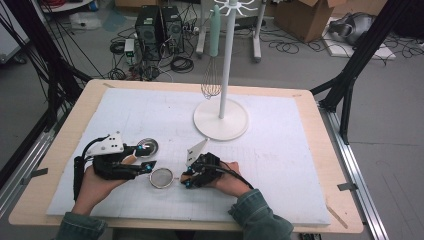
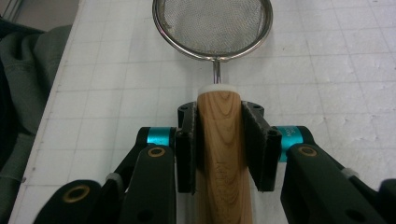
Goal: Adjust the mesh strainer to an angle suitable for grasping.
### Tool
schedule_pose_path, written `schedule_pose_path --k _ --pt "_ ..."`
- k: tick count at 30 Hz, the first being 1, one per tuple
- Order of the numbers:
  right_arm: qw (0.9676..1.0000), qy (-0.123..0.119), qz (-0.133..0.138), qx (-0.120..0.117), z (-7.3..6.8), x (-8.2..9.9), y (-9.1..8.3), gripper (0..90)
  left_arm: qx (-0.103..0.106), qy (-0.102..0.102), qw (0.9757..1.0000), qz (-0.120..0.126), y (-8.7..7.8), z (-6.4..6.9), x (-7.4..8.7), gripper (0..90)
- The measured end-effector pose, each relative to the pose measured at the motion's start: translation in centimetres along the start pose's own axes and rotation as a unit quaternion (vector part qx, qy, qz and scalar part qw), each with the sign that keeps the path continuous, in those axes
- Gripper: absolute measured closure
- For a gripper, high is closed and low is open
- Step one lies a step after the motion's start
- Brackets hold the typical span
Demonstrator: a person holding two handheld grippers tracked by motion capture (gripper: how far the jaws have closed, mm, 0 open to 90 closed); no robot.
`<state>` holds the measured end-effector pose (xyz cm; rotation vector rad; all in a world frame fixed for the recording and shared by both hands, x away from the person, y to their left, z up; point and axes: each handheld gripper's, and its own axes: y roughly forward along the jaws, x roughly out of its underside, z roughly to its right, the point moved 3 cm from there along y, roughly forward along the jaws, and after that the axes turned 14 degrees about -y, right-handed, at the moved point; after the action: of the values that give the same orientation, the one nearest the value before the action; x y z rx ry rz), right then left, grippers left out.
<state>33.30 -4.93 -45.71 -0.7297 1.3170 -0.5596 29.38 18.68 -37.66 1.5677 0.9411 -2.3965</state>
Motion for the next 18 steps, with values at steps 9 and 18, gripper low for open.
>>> schedule_pose_path --k 9,18 --pt "1.0000 0.004 -0.001 0.003 0.0 0.0 0.0 65.4 0.002 0.001 1.0000 -0.002 0.1 0.0 0.0 50.5" --pt "0.9988 0.041 0.022 0.017 0.1 0.2 -1.1 46.8 0.004 0.000 1.0000 -0.004 0.0 -0.3 0.0 48.8"
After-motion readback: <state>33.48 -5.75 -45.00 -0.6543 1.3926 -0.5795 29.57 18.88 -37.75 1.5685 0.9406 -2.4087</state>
